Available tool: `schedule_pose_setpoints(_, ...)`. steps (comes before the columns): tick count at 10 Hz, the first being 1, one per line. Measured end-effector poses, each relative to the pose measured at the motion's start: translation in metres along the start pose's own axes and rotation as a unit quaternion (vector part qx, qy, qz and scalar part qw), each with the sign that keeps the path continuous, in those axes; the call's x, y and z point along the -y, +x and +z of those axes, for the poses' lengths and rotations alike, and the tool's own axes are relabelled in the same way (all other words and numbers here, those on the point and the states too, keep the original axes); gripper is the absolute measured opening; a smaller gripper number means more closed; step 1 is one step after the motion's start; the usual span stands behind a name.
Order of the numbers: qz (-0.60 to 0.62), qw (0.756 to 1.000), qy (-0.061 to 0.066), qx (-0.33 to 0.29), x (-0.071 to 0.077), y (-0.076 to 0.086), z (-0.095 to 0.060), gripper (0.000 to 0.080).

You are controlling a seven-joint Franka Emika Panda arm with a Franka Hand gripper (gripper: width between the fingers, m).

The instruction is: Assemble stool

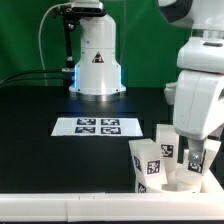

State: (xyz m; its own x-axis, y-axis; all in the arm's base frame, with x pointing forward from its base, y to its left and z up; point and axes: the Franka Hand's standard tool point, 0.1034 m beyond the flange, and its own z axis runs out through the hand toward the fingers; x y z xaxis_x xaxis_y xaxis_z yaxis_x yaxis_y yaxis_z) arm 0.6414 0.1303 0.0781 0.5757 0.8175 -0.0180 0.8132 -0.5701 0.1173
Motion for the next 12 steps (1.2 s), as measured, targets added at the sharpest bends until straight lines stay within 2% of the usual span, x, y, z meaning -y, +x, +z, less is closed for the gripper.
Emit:
schedule_pose_setpoints(1, 0.015, 1.000, 0.000, 0.000, -0.0002, -0.0003, 0.0002, 0.0562)
schedule_pose_setpoints(2, 0.023, 1.000, 0.000, 0.000, -0.0005, -0.0006, 0.0003, 0.0562)
schedule_pose_setpoints(3, 0.060, 0.998, 0.001, 0.000, -0.0003, -0.0005, 0.0003, 0.0393)
schedule_pose_setpoints(4, 0.111, 0.994, 0.000, 0.000, -0.0007, -0.0006, 0.0002, 0.0333)
schedule_pose_setpoints(5, 0.178, 0.984, 0.002, -0.002, -0.0015, -0.0005, -0.0001, 0.0333)
schedule_pose_setpoints(7, 0.366, 0.931, -0.001, -0.003, -0.0038, -0.0011, 0.0004, 0.0333)
schedule_pose_setpoints(9, 0.507, 0.861, 0.020, -0.006, -0.0091, -0.0065, 0.0011, 0.0333)
schedule_pose_setpoints(10, 0.524, 0.852, 0.018, -0.005, -0.0087, -0.0067, 0.0014, 0.0333)
schedule_pose_setpoints(12, 0.577, 0.817, 0.019, -0.003, -0.0099, -0.0085, 0.0018, 0.0333)
